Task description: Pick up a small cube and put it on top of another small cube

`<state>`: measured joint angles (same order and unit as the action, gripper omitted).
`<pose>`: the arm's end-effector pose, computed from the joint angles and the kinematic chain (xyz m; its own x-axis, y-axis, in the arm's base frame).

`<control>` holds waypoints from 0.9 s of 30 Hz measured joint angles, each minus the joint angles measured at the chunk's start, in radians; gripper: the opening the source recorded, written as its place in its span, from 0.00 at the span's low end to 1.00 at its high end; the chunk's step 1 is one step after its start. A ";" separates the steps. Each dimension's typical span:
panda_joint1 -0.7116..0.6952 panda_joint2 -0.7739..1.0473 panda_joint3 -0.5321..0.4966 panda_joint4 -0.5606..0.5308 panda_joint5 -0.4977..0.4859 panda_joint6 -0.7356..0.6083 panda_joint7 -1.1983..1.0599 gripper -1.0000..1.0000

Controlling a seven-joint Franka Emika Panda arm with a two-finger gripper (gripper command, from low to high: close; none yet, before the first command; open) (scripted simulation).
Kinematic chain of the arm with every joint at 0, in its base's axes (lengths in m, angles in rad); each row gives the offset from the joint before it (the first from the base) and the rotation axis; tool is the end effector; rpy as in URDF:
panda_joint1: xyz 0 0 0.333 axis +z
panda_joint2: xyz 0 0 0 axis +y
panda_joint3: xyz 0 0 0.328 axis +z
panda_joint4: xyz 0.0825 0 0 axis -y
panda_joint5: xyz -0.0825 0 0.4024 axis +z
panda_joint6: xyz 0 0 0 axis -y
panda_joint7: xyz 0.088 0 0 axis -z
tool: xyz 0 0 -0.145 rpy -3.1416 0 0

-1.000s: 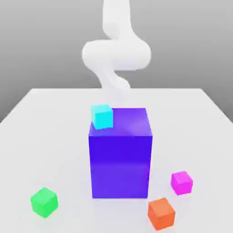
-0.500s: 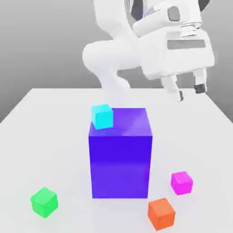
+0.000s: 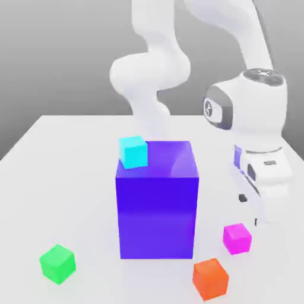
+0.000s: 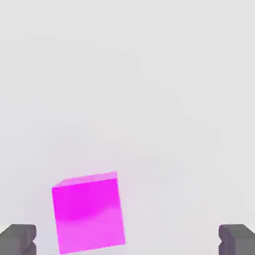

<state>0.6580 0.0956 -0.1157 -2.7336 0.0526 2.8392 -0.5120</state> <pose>0.3490 0.2057 0.1502 0.5363 0.8440 0.0119 0.8440 -0.5363 0.0008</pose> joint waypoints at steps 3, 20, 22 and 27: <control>-0.005 0.076 0.009 0.009 0.003 0.062 -0.020 0.50; -0.033 0.137 0.039 0.020 0.008 0.110 -0.027 0.00; -0.028 0.085 0.029 0.010 -0.010 0.068 -0.014 0.00; -0.036 0.010 -0.004 0.015 -0.039 -0.005 0.055 0.00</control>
<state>0.6223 0.1055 -0.1200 -2.7188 0.0139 2.8347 -0.4570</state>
